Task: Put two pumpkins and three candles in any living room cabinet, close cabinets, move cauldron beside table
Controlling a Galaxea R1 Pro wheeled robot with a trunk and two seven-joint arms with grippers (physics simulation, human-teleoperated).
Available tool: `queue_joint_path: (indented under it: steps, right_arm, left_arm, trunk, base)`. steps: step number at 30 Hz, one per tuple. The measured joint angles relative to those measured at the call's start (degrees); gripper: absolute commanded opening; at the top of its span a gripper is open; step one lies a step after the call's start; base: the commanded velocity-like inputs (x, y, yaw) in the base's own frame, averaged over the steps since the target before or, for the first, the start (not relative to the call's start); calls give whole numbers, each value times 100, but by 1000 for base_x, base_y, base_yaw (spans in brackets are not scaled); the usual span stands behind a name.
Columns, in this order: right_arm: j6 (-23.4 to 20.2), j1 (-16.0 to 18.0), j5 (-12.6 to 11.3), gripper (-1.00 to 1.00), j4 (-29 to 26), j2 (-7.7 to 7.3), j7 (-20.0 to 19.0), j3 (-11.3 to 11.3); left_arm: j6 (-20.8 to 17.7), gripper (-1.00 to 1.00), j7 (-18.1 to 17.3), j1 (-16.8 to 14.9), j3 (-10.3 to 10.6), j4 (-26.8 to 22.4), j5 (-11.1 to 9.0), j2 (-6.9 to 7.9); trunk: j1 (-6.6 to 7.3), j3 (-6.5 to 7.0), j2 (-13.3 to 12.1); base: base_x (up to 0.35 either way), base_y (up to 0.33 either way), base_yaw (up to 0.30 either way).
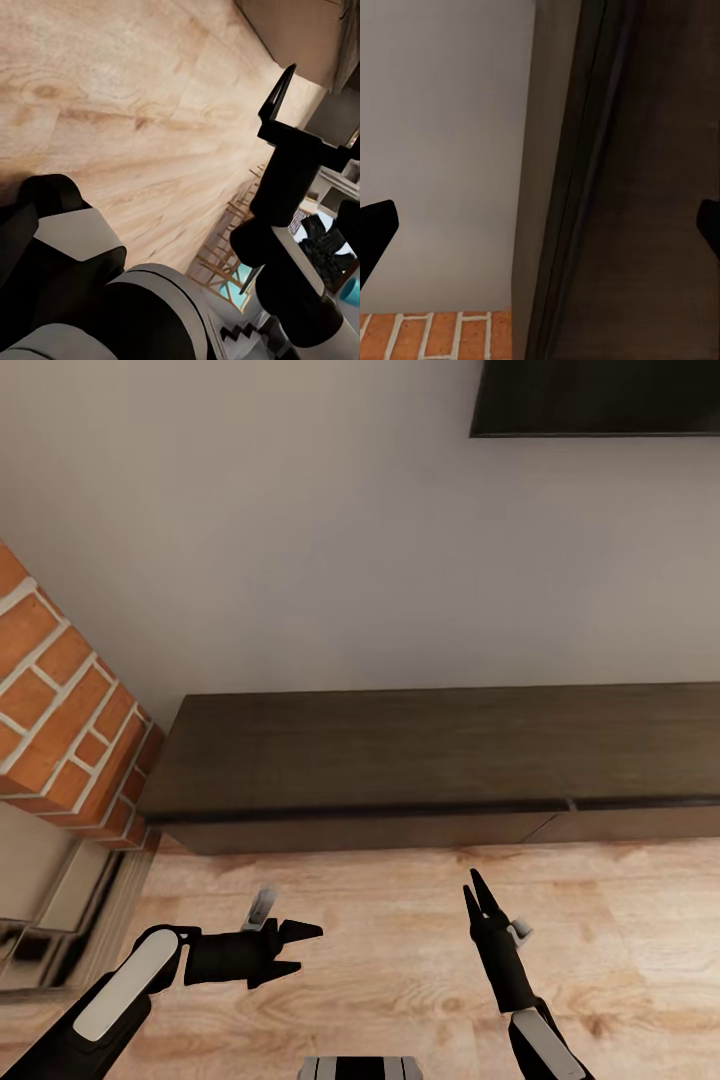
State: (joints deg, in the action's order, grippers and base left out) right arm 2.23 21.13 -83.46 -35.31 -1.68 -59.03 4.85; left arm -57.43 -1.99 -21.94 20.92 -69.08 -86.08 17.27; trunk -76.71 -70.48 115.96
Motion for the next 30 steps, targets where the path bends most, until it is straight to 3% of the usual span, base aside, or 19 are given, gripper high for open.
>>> queue_joint_path:
  steps: [8,14,23,30]
  right_arm:
    - [0,0,1,100,4,0,7,-3]
    - [0,2,1,100,4,-1,12,-8]
    - [19,2,6,100,12,2,28,-9]
    - [24,1,5,100,13,0,32,-17]
  left_arm:
    - [-3,100,0,0,0,-3,0,0]
    - [0,100,0,2,1,1,0,-6]
    - [5,100,0,34,376,84,2,-54]
    - [14,100,0,28,419,128,6,-67]
  trunk:
    - [-1,0,0]
    - [-3,0,0]
    - [-1,0,0]
    - [-2,0,0]
  base:
    - [271,0,0]
    - [49,0,0]
    - [80,0,0]
    - [127,0,0]
